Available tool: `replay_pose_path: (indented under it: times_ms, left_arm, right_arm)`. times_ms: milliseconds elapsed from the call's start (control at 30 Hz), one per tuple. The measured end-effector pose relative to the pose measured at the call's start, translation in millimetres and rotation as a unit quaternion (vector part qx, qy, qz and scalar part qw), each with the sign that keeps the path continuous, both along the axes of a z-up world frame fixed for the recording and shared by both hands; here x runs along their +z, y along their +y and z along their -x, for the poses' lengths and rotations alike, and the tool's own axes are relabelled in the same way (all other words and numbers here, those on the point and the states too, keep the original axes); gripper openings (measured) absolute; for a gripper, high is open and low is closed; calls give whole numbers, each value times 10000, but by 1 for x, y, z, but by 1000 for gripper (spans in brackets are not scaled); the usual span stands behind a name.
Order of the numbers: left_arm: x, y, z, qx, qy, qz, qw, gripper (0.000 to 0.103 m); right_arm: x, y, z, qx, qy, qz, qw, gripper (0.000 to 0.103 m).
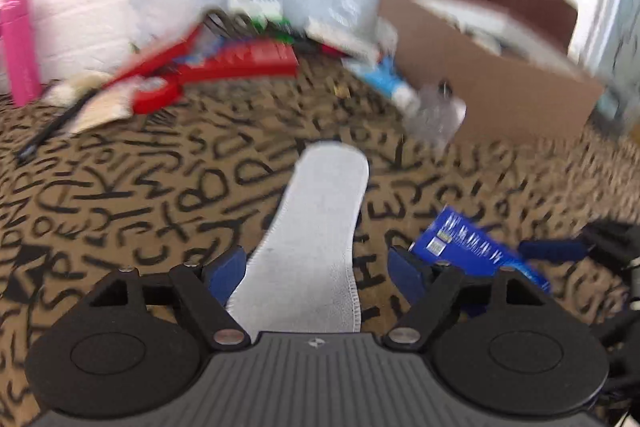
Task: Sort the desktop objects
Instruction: 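Grasp white insole with left gripper while right gripper lifts blue box, then carry insole and blue box into cardboard box and open both grippers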
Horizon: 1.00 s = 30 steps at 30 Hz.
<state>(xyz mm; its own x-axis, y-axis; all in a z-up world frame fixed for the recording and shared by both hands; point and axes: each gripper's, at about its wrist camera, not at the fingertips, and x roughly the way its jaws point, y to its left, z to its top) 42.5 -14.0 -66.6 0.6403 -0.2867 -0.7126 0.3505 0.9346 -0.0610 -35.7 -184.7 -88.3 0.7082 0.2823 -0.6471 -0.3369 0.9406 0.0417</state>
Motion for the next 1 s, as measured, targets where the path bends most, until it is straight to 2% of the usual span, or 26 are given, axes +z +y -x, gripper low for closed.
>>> replay_pose_path:
  times_ms: [67,133,167,233,267,300,433,467,500,533,633,733,867,1000]
  left_arm:
    - [-7,-10,-10,-169,150,-322,9992,81]
    - [-13,-14,-11,-206,-7,-593,9980,86]
    - [-17,-13,-13,-183,-9,-576,9982,89]
    - [-18,-3,-17,-68,176,-264,9995,83]
    - [-16,-1,-16,9,186,-242,9995,72]
    - [-14,2,-16,43,180,-273,9995,68]
    - [-15,-3,-18,19,178,-334,9993,70]
    - [-16,-6,-20,-1,145,-397,9991,70]
    - [-17,-8,-19,-12,114,-434,9990,69]
    - [-16,-9,-19,-38,104,-425,9990,67]
    - [-13,-8,-16,-54,173,-278,9994,64]
    - [-5,-7,-6,-63,77,-140,9999,63]
    - [20,-11,7,-109,-265,119,9995,63]
    - [61,-24,13,-290,-739,501,9956,63]
  right_arm:
    - [0,-1,0,-3,-3,-3,10000,79]
    - [0,-1,-2,-3,9,-5,10000,79]
    - [0,-1,-3,-2,7,1,10000,79]
    - [-1,1,-7,4,34,18,10000,78]
    - [-1,2,-9,14,49,29,10000,78]
    - [-2,4,-10,23,73,52,10000,77]
    - [-5,11,-17,45,212,194,9996,74]
    - [-5,13,-18,27,197,224,9996,72]
    - [-6,15,-18,27,164,239,9996,59]
    - [-6,15,-19,38,128,225,9997,55]
    - [-3,14,-19,-30,160,153,9997,55]
    - [4,9,-10,-52,54,78,9999,55]
    - [20,-4,0,-210,-163,-91,9996,55]
    - [45,-21,7,-344,-491,-332,9976,55]
